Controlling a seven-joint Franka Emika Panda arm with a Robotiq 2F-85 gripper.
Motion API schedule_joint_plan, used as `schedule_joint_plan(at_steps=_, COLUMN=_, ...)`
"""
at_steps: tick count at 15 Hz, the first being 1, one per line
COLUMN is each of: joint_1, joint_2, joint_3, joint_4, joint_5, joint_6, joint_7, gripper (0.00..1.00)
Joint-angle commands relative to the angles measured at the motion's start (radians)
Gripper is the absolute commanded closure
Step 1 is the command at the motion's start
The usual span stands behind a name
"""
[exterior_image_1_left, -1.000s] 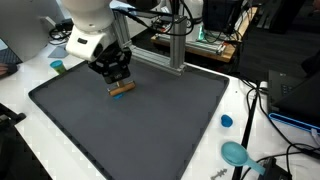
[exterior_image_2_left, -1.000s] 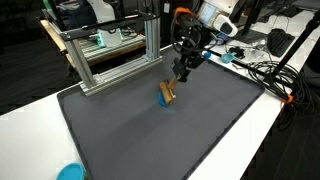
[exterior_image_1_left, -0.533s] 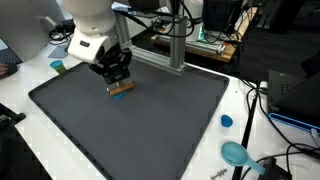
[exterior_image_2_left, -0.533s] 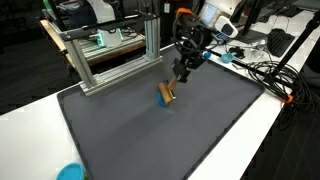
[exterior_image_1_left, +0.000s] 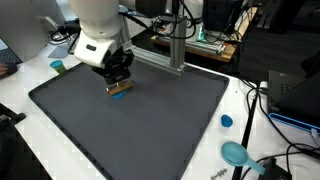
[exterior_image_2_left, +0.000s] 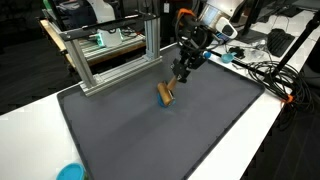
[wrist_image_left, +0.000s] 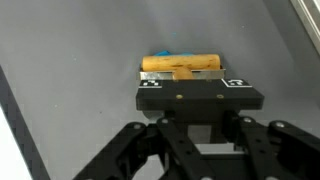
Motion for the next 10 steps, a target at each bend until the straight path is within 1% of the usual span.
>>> schedule_joint_plan(at_steps=1, joint_1=-0.014, joint_2=0.058, joint_3=-0.015, joint_4=-0.033, joint_5=-0.035, joint_6=0.062, joint_7=0.014, gripper=0.78)
schedule_joint_plan(at_steps=10, joint_1=-0.005, joint_2=0.07, joint_3=-0.026, joint_4=-0.043, joint_5=-0.077, joint_6=0.058, joint_7=0.051, gripper=0.78)
